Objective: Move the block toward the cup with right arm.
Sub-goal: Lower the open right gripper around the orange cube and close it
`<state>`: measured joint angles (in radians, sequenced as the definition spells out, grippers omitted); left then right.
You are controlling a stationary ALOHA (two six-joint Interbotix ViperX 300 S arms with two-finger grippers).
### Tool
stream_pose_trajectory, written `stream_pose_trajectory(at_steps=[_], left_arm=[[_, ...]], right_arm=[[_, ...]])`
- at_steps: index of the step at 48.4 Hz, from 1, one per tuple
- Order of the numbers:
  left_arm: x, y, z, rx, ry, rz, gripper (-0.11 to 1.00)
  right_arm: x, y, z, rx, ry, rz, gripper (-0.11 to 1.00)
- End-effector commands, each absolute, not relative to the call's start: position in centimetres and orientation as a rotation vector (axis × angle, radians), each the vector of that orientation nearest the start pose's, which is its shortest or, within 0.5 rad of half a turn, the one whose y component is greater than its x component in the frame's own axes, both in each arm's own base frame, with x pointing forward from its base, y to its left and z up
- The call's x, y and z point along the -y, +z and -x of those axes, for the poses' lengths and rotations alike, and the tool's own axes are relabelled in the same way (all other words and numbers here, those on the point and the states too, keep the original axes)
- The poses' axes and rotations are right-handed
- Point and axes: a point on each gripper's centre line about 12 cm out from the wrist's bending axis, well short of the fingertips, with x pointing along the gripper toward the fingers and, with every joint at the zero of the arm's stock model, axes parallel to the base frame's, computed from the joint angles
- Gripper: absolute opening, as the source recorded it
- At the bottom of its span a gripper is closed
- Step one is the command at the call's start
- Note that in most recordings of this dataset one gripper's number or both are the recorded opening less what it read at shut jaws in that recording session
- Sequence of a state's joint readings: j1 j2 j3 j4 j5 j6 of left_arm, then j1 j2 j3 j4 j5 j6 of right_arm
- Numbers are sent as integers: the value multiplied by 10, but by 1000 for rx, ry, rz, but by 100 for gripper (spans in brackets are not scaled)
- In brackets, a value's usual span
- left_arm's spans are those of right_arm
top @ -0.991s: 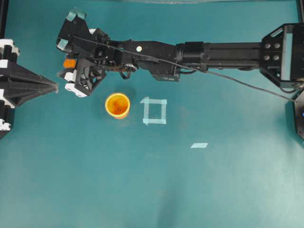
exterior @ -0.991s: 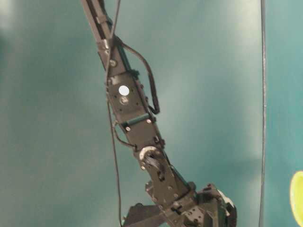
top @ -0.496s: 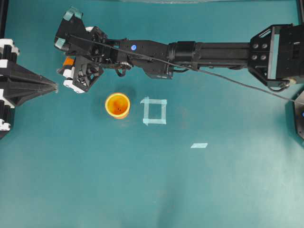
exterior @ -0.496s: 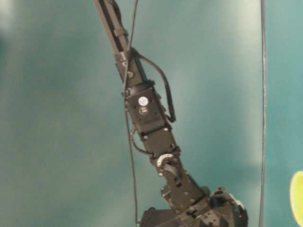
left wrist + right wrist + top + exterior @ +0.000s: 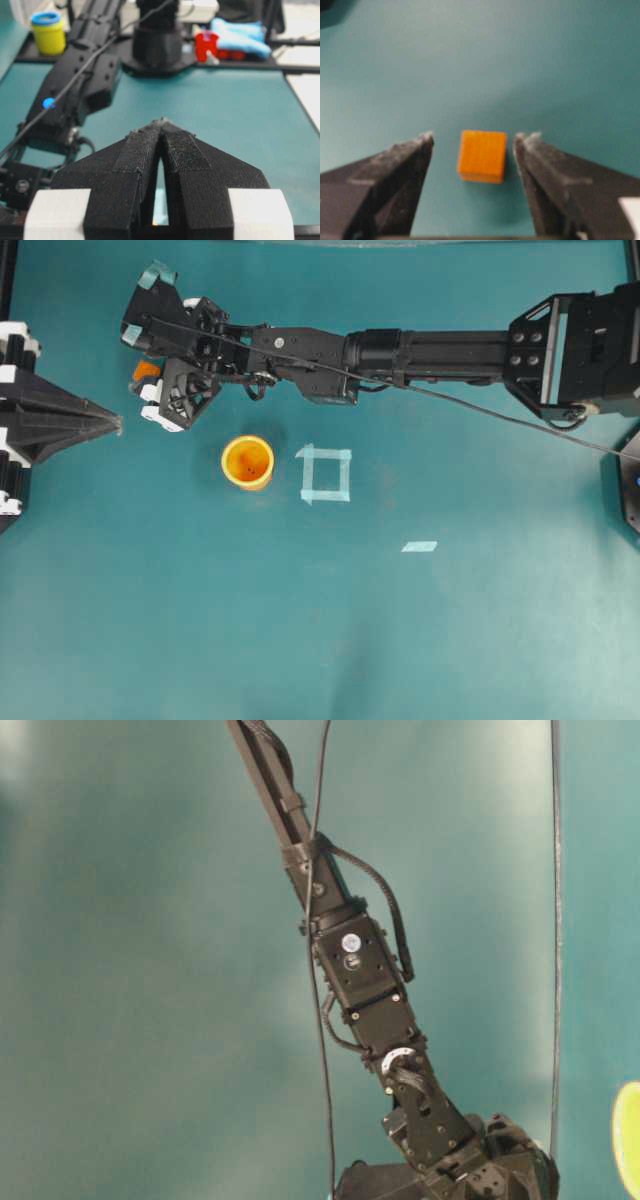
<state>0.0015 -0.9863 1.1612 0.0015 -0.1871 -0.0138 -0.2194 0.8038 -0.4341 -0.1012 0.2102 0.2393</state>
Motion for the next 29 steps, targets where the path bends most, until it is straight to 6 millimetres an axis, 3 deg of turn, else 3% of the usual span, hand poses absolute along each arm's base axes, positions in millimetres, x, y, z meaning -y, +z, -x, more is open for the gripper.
stream_pose_trajectory(at_steps=[1, 29], left_arm=[[-1, 303, -198, 46, 2, 11, 1], [-1, 304, -198, 49, 2, 11, 1]], right_arm=[[146, 150, -625, -489, -276, -189, 66], [147, 135, -628, -501, -278, -195, 66]])
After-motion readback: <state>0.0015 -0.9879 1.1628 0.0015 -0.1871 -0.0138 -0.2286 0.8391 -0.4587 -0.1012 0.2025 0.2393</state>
